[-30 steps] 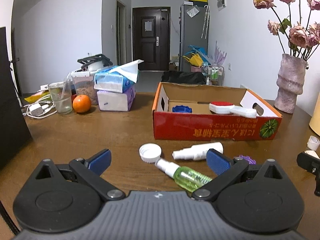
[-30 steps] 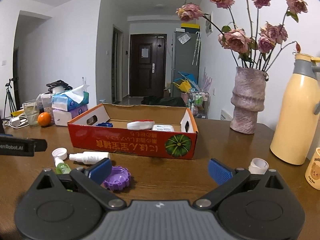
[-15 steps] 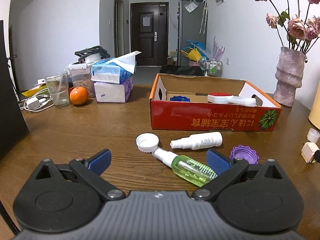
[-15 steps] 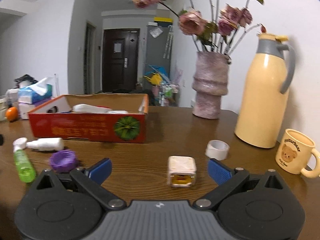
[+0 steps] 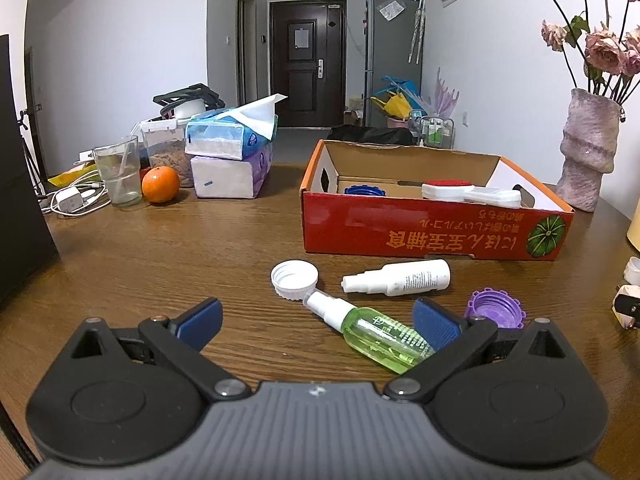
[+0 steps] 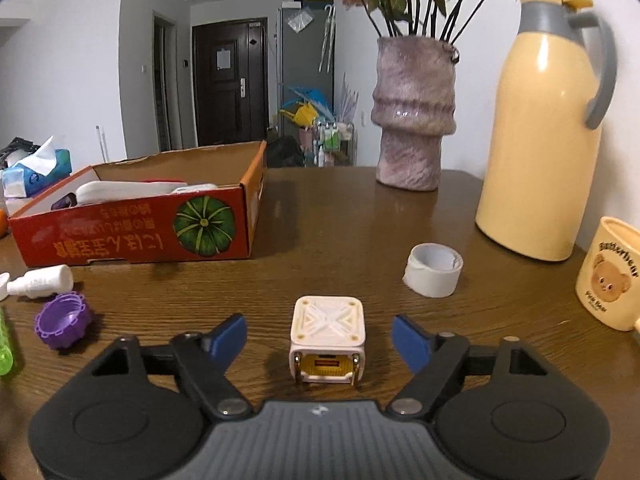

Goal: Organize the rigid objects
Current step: 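Grasp the small white cube gadget with the right tool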

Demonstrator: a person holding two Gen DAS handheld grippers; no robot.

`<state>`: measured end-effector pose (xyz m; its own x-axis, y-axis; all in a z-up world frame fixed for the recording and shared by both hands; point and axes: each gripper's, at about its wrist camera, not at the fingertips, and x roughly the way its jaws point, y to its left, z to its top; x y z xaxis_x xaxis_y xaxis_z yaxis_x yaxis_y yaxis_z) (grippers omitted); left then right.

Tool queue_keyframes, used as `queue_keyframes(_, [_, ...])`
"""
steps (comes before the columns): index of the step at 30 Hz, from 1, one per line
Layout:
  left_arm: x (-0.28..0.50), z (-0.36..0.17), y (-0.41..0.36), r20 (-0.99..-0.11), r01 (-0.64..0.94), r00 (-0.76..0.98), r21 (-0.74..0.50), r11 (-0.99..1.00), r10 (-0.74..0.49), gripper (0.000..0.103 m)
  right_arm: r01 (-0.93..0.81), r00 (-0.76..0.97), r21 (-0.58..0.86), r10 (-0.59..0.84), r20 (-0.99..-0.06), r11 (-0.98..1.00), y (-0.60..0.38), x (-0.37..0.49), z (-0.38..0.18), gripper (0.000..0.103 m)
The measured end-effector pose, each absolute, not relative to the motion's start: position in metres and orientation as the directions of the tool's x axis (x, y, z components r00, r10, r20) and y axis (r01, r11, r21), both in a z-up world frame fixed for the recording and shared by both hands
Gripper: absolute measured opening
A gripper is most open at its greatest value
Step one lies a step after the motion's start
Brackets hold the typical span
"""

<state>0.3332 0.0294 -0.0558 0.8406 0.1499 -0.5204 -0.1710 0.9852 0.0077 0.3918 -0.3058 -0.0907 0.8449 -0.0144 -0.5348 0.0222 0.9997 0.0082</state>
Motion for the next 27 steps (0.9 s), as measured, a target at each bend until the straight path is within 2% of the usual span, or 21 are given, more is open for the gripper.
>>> queue_keyframes(2, [0.334,-0.057,0.027,-0.525,-0.17,0.838,0.008,0.985,0.149,0.103,0.024,0.829,0.02,-0.009,-0.559,0.999,-0.307,0.401,-0.093,0.074])
queue_keyframes(4, [0.334,-0.057,0.024,-0.527,-0.166,0.837,0.009,0.986,0.146,0.103,0.034,0.808,0.036,-0.006,-0.589,0.999,-0.31,0.409,-0.096,0.063])
queue_keyframes(5, [0.334,-0.058,0.023,-0.526,-0.164,0.838,0.01,0.986,0.145,0.103,0.04,0.795,0.048,-0.003,-0.606,0.998,-0.313,0.413,-0.098,0.054])
queue_keyframes(6, [0.334,-0.058,0.021,-0.526,-0.165,0.838,0.011,0.986,0.145,0.103,0.051,0.799,0.047,-0.012,-0.602,0.998,-0.314,0.414,-0.098,0.042])
queue_keyframes(7, [0.334,-0.058,0.02,-0.527,-0.165,0.837,0.011,0.986,0.145,0.103,0.051,0.801,0.061,-0.004,-0.599,0.997,-0.316,0.413,-0.098,0.038])
queue_keyframes(20, [0.348,-0.065,-0.009,-0.549,-0.189,0.818,0.028,0.982,0.173,0.103,0.041,0.856,0.057,-0.006,-0.517,0.998,-0.307,0.393,-0.09,0.038])
queue_keyframes(27, [0.372,-0.077,-0.022,-0.584,-0.279,0.76,0.102,0.955,0.285,0.103,0.029,0.867,0.065,0.007,-0.498,0.997,-0.298,0.385,-0.086,0.038])
